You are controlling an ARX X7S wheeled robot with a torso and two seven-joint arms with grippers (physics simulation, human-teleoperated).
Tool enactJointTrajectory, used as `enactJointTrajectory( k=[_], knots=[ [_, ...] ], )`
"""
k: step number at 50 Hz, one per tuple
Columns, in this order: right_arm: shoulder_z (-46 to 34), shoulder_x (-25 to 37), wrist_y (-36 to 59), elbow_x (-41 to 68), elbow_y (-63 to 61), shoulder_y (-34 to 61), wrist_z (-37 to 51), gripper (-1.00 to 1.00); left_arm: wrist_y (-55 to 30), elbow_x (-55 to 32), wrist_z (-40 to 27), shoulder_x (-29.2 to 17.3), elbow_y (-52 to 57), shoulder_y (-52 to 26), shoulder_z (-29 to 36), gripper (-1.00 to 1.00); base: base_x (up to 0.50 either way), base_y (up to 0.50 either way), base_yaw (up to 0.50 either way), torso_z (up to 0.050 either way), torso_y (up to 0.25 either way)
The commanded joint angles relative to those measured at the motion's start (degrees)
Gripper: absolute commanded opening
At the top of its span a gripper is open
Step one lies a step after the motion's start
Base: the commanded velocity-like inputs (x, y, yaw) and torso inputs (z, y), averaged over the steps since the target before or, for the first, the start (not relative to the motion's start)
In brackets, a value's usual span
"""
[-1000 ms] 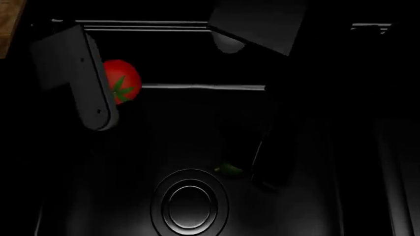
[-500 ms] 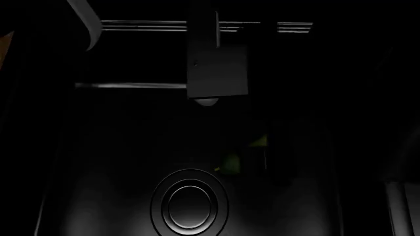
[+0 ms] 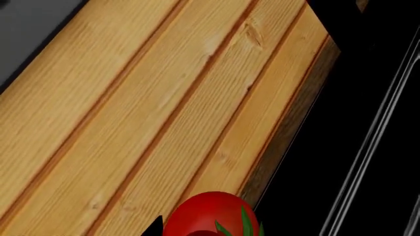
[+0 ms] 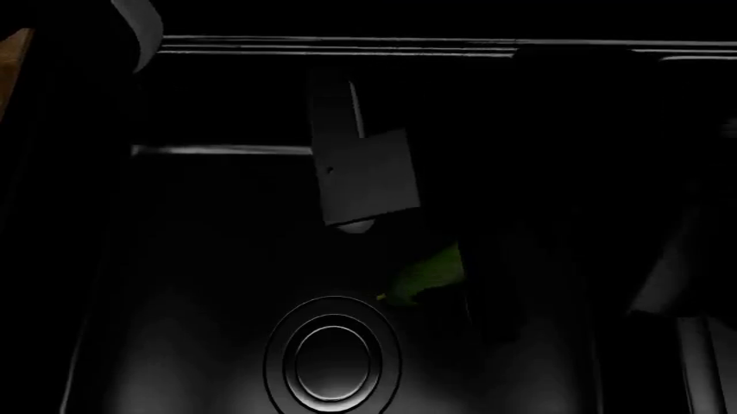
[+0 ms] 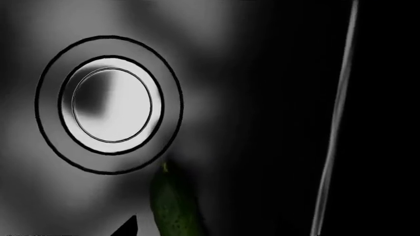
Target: Pick the vegetables from the sink and place them on the cutting board.
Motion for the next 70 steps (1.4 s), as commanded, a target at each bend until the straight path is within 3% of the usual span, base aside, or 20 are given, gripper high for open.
enactJointTrajectory(
  k=[1, 16, 27, 53, 54, 66, 70],
  knots=[
    [-0.7, -2.0, -3.9, -4.1, 2.6, -3.1, -1.7, 1.0, -0.8, -0.9, 0.8, 1.1, 0.3, -0.2, -2.5, -1.0, 1.15, 0.03, -0.11, 0.012, -0.127],
    [-1.9, -5.0, -11.9, -6.4, 10.9, -5.7, -3.3, 1.0, -0.5, -0.9, 0.8, 0.5, 0.5, 0.1, -2.2, -1.0, 1.15, 0.03, -0.11, 0.012, -0.127],
    [-3.8, -1.4, -4.2, -3.8, 3.5, -5.3, -6.1, 1.0, -1.3, -1.3, 1.1, 0.5, 0.9, 0.0, -1.9, -1.0, 1.15, 0.03, -0.11, 0.012, -0.126],
    [-9.5, -0.3, -11.1, -11.8, 9.7, -5.6, -7.8, 1.0, -1.8, -2.2, -0.2, 0.4, 2.6, 3.2, -2.9, -1.0, 1.15, 0.03, -0.11, 0.012, -0.127],
    [-9.7, -0.4, -12.2, -12.9, 10.1, -5.7, -6.8, -1.0, -1.9, -2.3, -0.3, 0.3, 2.7, 3.3, -3.0, -1.0, 1.15, 0.03, -0.11, 0.012, -0.129],
    [-6.6, -2.1, -10.8, -10.3, 11.2, -6.8, -4.3, -1.0, -3.1, -2.6, -0.3, 0.5, 3.5, 2.5, -3.5, -1.0, 1.15, 0.02, -0.12, 0.012, -0.13],
    [2.3, -1.3, -5.2, -2.8, 6.2, -4.9, 1.8, -1.0, -0.9, -0.6, -3.7, 1.6, 2.4, 3.0, -4.4, -1.0, 1.15, 0.02, -0.12, 0.012, -0.13]
  ],
)
